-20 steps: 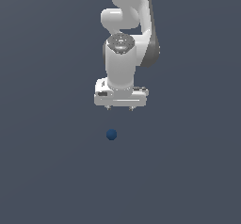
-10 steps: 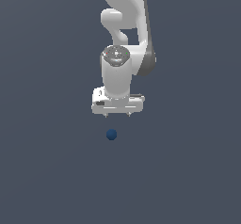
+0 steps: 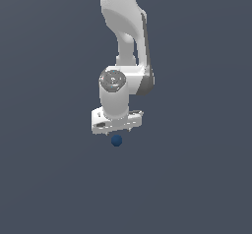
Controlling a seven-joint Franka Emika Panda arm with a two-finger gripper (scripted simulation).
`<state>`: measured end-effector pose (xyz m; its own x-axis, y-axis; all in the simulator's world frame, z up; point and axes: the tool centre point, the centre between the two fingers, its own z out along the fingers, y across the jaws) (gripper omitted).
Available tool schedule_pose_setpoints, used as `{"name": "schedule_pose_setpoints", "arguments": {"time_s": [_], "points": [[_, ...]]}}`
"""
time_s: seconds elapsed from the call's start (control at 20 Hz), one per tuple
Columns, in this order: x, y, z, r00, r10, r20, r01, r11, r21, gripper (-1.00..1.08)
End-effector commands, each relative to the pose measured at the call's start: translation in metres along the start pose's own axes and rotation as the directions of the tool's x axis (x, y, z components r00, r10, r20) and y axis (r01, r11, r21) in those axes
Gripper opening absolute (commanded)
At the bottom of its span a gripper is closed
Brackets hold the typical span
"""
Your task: Pick up the object and move it to a goal position.
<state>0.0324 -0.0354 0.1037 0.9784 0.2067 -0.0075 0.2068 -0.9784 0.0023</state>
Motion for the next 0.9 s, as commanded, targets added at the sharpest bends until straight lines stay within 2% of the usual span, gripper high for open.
{"name": "schedule_pose_setpoints", "arguments": {"time_s": [0.0,0.6,0.85], "points": [[0.004,0.005,0.01,1.0,-0.029,-0.004,0.029,1.0,0.001,1.0],[0.007,0.011,0.026,0.998,-0.06,-0.006,0.06,0.998,0.002,1.0],[0.006,0.011,0.047,0.998,-0.063,-0.007,0.063,0.998,0.002,1.0]]}}
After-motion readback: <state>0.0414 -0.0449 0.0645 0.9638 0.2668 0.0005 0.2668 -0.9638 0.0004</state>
